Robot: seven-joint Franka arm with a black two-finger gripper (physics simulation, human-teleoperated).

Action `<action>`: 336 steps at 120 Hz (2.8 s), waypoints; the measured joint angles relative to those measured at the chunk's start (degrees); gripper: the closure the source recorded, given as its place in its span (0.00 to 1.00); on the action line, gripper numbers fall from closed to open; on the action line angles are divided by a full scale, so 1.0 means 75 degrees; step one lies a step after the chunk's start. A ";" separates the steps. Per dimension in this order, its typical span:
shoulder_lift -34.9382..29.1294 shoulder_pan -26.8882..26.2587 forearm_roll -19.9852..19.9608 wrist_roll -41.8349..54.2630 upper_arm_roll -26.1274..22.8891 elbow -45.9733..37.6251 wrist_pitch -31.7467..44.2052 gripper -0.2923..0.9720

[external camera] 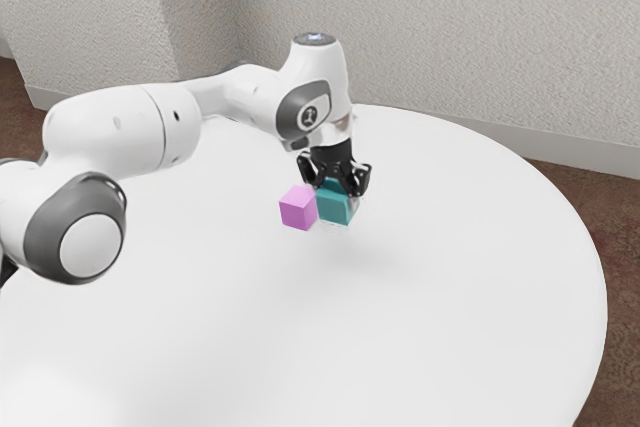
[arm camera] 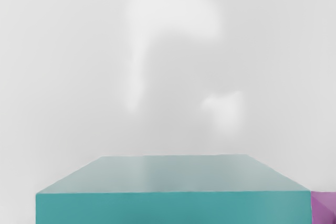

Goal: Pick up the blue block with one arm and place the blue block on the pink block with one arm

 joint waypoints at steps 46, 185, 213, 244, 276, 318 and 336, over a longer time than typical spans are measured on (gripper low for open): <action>0.0870 0.0617 0.0006 0.0000 -0.0056 0.1803 -0.0280 0.51; 0.1760 0.1241 0.0149 -0.0001 -0.0400 0.3131 -0.1528 0.51; 0.1832 0.1258 0.0305 -0.0001 -0.0613 0.3193 -0.1505 0.51; 0.1890 0.1345 0.0373 -0.0001 -0.0652 0.3242 -0.1469 0.51; 0.1938 0.1372 0.0425 -0.0003 -0.0657 0.3296 -0.1443 0.39; 0.1815 0.1400 0.0454 -0.0003 -0.0658 0.3350 -0.1549 0.26; 0.1147 0.1395 0.0454 -0.0003 -0.0652 0.3291 -0.1850 0.25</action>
